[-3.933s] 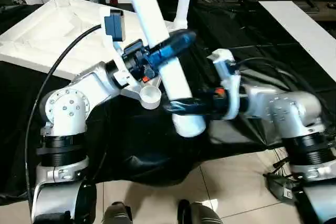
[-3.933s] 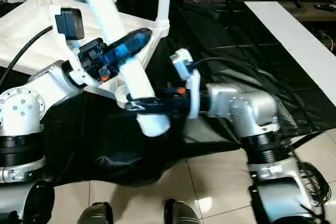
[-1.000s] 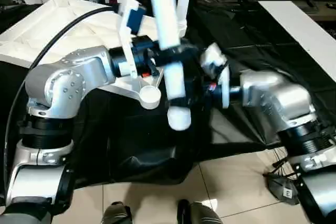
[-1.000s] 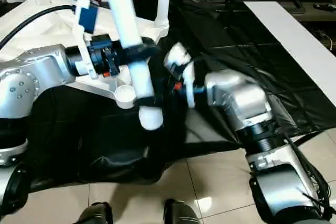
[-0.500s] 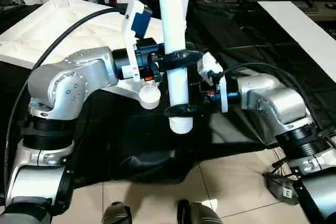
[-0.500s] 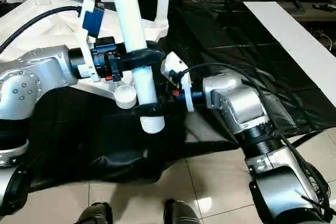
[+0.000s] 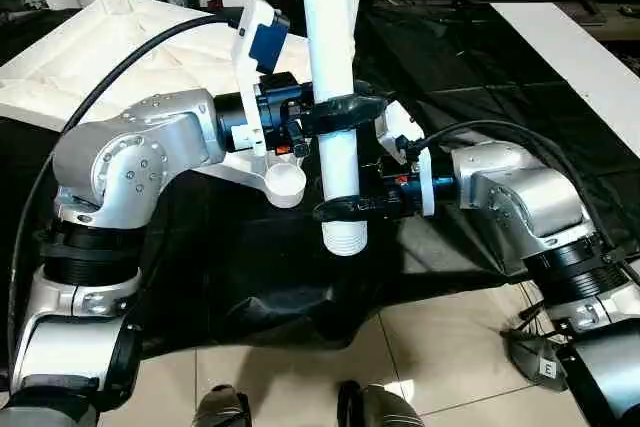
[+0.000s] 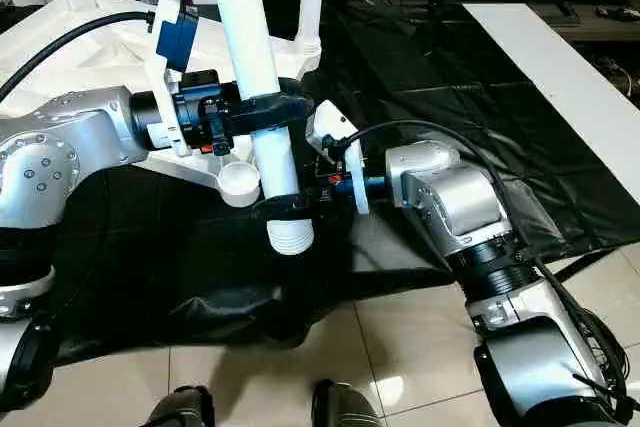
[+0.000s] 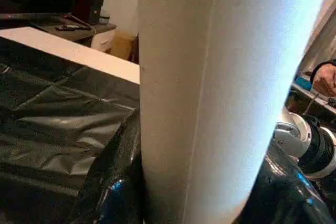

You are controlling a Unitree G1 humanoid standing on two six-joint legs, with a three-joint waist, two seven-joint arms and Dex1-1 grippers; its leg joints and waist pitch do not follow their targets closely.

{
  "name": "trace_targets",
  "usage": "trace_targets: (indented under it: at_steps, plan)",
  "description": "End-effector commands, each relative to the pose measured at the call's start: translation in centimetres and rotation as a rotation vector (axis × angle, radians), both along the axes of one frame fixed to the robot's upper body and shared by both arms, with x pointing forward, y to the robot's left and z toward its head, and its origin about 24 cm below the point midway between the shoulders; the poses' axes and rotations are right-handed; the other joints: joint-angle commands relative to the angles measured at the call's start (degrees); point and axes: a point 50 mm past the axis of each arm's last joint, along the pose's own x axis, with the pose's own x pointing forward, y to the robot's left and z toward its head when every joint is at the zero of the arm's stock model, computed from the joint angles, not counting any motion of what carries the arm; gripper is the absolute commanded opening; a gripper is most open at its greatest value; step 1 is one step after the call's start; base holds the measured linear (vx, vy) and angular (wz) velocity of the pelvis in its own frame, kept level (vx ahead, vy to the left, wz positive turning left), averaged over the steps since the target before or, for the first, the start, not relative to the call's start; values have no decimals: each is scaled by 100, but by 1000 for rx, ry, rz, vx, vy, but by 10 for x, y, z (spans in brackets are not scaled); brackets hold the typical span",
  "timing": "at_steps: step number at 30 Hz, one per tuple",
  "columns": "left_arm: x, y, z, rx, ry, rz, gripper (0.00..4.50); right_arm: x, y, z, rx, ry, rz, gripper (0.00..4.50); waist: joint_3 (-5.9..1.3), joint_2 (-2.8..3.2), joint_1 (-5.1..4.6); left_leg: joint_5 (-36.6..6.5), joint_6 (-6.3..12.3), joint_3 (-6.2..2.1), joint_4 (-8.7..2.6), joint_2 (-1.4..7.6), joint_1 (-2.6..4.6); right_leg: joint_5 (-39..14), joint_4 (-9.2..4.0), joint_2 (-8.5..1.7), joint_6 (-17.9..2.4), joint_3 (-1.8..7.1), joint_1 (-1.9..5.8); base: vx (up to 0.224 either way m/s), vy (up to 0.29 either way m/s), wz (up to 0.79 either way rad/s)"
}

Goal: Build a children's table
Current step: Pick table leg

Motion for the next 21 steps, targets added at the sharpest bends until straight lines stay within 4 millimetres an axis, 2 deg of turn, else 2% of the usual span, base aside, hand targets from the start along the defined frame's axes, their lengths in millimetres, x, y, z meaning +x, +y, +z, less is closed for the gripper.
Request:
trace_targets:
  at_steps: [1,8,9,10,13,16,20,21]
  plan:
    - [-5,-4,4,-6,-30,-32,182,0,-4,-3,5,12,-10,189,-619,16,9,-743,139,89,-320,-36,75,-1451,-336,-213,-1112,116,488,0,0,0]
    - [-2,-5,5,-20,-39,-14,182,1,-4,-4,18,15,-20,185,-621,16,9,-750,132,86,-320,-37,72,-1493,-339,-215,-1097,114,490,0,0,0]
    - [-1,-5,6,-41,-26,-7,238,2,-5,-3,24,15,-27,185,-621,15,8,-755,129,87,-320,-35,73,-1490,-339,-213,-1100,114,489,0,0,0]
    - [-1,-4,6,-47,-21,-4,252,2,-5,-3,27,15,-29,185,-626,15,11,-743,134,88,-316,-38,74,-1466,-338,-214,-1109,114,494,0,0,0]
    - [2,-1,8,-109,10,18,254,3,-6,-2,49,18,-51,185,-634,16,11,-705,140,93,-306,-50,67,-1377,-338,-210,-1164,111,499,0,0,0]
    - [4,3,13,-181,-23,35,293,4,-7,0,77,16,-72,185,-638,21,21,-736,166,87,-313,-47,72,-1402,-347,-212,-1156,109,503,0,0,0]
    - [10,7,18,-263,-71,83,296,6,-6,3,117,11,-94,185,-646,14,22,-734,190,83,-314,-45,68,-1350,-339,-211,-1145,105,510,0,0,0]
    - [13,12,23,-395,-62,78,296,8,-5,9,181,11,-124,185,-637,21,14,-751,209,93,-311,-54,65,-1359,-355,-208,-1155,109,503,0,0,0]
